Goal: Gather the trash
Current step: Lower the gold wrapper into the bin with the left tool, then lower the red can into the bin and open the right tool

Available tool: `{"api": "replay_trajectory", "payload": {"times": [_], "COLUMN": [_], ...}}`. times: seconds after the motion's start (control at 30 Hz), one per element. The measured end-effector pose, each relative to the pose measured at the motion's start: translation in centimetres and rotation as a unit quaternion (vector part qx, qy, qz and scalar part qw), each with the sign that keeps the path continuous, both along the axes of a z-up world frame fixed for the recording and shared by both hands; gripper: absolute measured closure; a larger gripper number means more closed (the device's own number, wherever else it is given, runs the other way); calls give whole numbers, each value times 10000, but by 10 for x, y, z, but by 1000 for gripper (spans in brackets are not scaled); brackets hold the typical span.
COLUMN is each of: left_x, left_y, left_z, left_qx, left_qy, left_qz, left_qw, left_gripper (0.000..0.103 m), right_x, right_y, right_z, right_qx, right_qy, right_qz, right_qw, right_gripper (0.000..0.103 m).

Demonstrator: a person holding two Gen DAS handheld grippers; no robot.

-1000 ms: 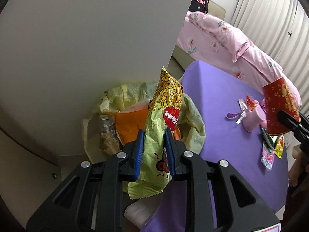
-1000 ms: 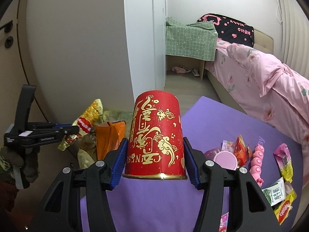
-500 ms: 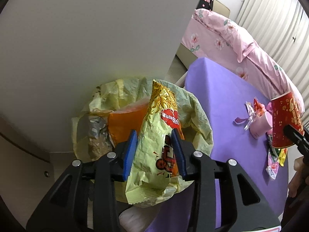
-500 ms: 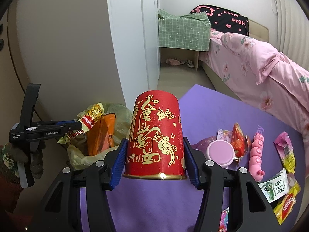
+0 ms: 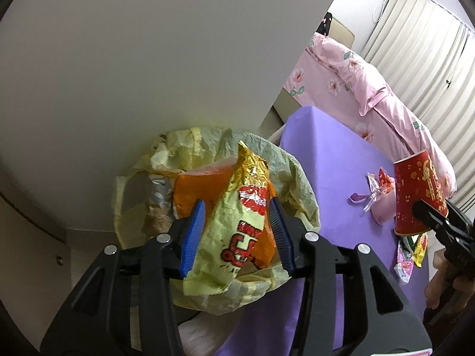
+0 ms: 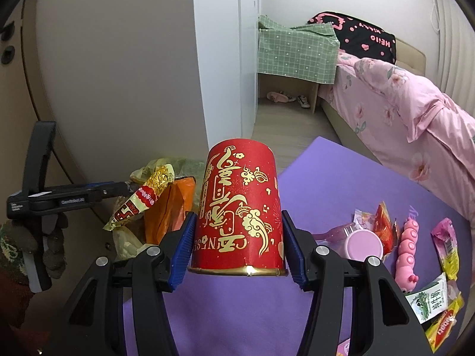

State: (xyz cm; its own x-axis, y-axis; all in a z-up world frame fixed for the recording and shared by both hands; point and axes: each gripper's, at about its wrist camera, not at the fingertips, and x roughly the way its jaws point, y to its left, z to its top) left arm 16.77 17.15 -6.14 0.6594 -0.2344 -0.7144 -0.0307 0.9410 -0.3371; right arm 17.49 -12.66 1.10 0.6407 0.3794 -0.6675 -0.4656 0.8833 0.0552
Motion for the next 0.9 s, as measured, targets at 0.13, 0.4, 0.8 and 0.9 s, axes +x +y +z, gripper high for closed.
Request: {"api": "replay_trajectory", "payload": {"times": [0.13, 0.4, 0.8, 0.9], "left_x": [-15, -43, -58, -56], "left_y": [10, 49, 64, 60], "left_z": [6, 11, -11, -14], "left_qx": [171, 339, 305, 325], "left_qy": [-83, -242, -102, -96], "left_qz": [215, 1025, 1186, 1151], "left_qw": [9996, 9939, 9924, 9928], "left_gripper": [61, 61, 61, 61], "right_x": [3, 17, 69, 73], "right_y": [4, 69, 184, 187], "right_z": [1, -1, -104, -116], "right_qx": [43, 227, -759, -971], "right_qy": [3, 111, 1303, 1377], "right_qz": [52, 867, 1630, 1543], "right_qw": [10000, 9959, 9750, 9735], "right_gripper": [51, 51, 50, 49]}}
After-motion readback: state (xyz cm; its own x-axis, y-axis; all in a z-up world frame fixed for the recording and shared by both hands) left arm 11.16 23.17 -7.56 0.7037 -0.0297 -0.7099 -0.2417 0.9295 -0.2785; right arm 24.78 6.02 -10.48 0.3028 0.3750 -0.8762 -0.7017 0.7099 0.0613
